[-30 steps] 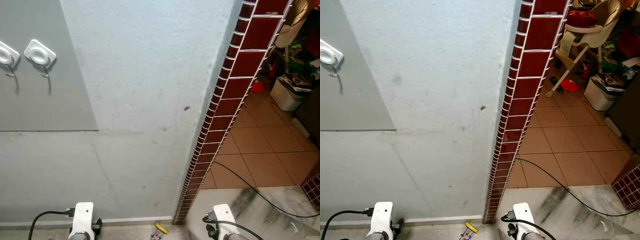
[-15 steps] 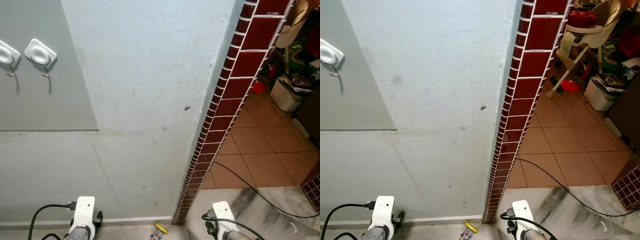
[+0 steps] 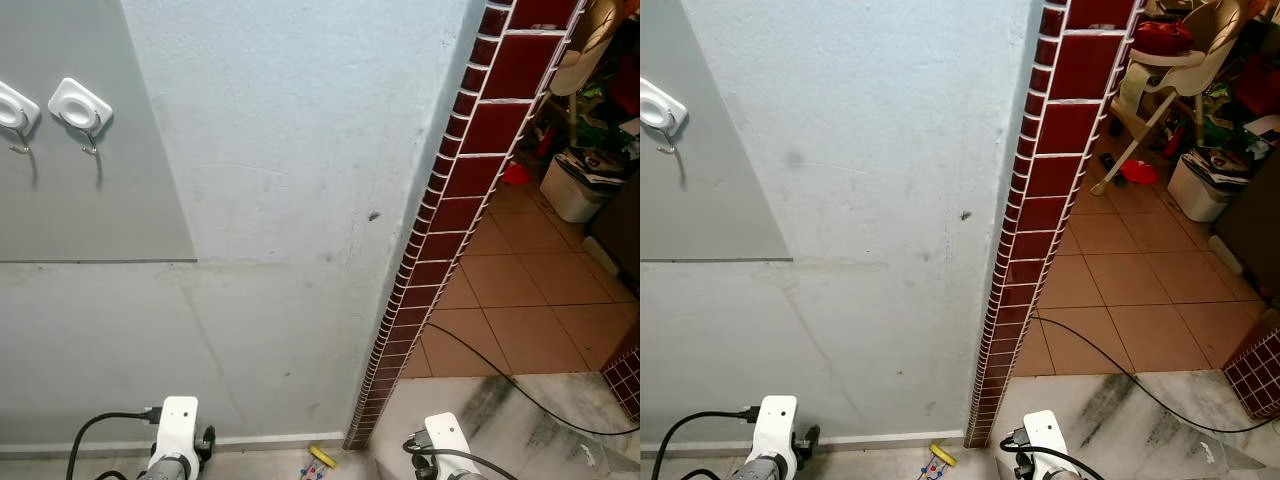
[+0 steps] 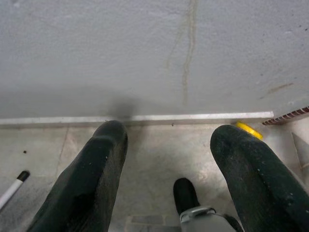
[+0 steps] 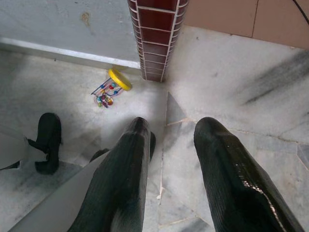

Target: Hang keys on a hook

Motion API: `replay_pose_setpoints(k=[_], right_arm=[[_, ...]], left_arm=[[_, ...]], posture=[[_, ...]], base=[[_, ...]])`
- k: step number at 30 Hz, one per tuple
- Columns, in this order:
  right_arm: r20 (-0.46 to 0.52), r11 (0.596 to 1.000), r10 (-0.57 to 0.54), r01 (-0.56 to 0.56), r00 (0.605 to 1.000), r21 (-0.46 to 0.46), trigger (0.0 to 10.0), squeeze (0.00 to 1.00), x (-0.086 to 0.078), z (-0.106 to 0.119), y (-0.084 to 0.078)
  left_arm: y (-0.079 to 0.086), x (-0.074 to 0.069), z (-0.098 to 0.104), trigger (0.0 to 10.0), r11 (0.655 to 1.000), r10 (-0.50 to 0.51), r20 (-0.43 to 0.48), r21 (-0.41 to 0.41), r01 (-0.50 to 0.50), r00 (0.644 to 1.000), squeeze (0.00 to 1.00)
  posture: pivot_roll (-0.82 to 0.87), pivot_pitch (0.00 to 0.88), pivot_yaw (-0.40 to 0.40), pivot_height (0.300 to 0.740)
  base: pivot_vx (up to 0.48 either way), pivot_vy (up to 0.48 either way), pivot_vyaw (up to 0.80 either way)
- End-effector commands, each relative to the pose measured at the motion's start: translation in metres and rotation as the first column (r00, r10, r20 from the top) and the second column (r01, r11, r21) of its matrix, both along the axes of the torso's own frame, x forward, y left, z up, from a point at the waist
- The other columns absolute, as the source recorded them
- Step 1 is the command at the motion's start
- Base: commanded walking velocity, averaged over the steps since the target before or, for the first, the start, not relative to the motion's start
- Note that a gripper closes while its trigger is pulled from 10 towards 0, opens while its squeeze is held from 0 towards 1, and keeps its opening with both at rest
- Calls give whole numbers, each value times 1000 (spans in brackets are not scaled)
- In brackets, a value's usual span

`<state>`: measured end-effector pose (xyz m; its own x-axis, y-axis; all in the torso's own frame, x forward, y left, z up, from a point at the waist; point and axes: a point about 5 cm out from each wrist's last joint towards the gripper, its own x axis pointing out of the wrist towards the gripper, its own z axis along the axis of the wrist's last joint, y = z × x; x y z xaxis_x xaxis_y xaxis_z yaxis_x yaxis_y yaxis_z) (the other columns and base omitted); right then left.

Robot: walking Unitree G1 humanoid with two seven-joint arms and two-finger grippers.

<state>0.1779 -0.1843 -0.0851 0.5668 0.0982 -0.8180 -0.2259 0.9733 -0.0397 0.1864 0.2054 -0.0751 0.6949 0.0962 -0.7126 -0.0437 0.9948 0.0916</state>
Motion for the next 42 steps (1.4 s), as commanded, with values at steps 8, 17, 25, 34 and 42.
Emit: replay_pose_setpoints(k=[8, 17, 25, 34, 42], right_arm=[[-10, 1000, -7, 7, 1000, 12, 10000, 0, -8, -3, 0], [-34, 1000, -4, 4, 999, 10, 10000, 0, -21, -8, -5], [-60, 1000, -14, 14, 998, 4, 10000, 0, -35, -12, -11], [-74, 1000, -21, 22, 997, 1, 10000, 0, -41, -13, -14], [-74, 1000, -22, 22, 997, 4, 10000, 0, -42, -13, -14]], left_arm=[[7, -12, -4, 10000, 1000, 13, -25, -1, -13, 1000, 0], [12, -23, -8, 10000, 1000, 27, -45, -4, -27, 999, 0], [11, -28, -10, 10000, 1000, 18, -54, -8, -18, 998, 0], [11, -28, -10, 10000, 1000, 14, -58, -7, -14, 998, 0], [11, -29, -10, 10000, 1000, 11, -60, -5, -11, 998, 0]], posture=[[-140, 0, -5, 728], [-138, 0, -9, 728], [-142, 0, -8, 728], [-142, 0, -8, 728], [-138, 0, -9, 728]], base=[[0, 0, 0], [0, 0, 0], [-30, 0, 0], [-200, 0, 0], [-112, 0, 0]])
